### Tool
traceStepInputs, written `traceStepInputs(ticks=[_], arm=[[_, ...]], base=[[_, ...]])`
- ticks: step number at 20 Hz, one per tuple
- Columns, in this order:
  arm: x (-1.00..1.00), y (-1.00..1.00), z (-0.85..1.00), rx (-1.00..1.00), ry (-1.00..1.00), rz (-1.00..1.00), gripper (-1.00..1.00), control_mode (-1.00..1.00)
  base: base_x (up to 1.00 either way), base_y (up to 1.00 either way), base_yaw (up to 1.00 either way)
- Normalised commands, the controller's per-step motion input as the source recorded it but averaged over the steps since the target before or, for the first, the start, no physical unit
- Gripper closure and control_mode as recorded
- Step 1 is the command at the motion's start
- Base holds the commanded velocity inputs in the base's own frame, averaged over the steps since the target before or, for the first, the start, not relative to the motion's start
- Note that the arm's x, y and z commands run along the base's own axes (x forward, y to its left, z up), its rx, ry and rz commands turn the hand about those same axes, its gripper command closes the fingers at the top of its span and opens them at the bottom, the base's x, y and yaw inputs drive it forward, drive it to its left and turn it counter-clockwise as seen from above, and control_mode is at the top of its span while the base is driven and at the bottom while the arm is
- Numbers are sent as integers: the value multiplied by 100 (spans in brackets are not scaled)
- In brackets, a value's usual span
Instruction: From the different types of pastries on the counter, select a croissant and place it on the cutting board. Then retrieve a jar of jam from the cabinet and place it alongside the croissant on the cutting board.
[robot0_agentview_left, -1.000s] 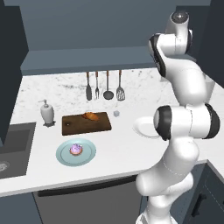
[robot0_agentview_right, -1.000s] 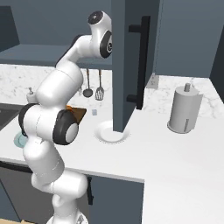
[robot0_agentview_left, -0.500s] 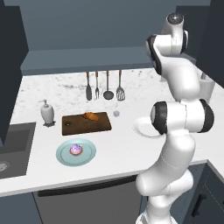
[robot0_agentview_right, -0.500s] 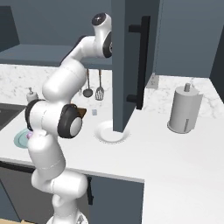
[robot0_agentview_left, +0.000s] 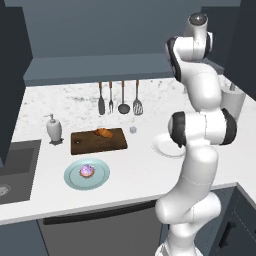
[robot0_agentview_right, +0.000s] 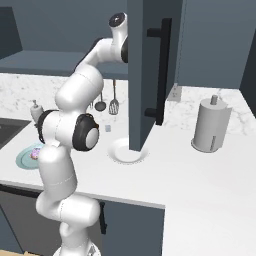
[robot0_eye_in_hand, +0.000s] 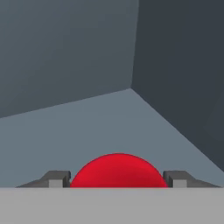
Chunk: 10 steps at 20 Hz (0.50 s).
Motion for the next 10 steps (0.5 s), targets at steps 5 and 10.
traceStepInputs(ticks=[5,10], arm=[[-8,-1,2,1,0,1,100,-100],[-85,14,4,1,-2,15,100,-100]], base=[[0,0,0],[0,0,0]])
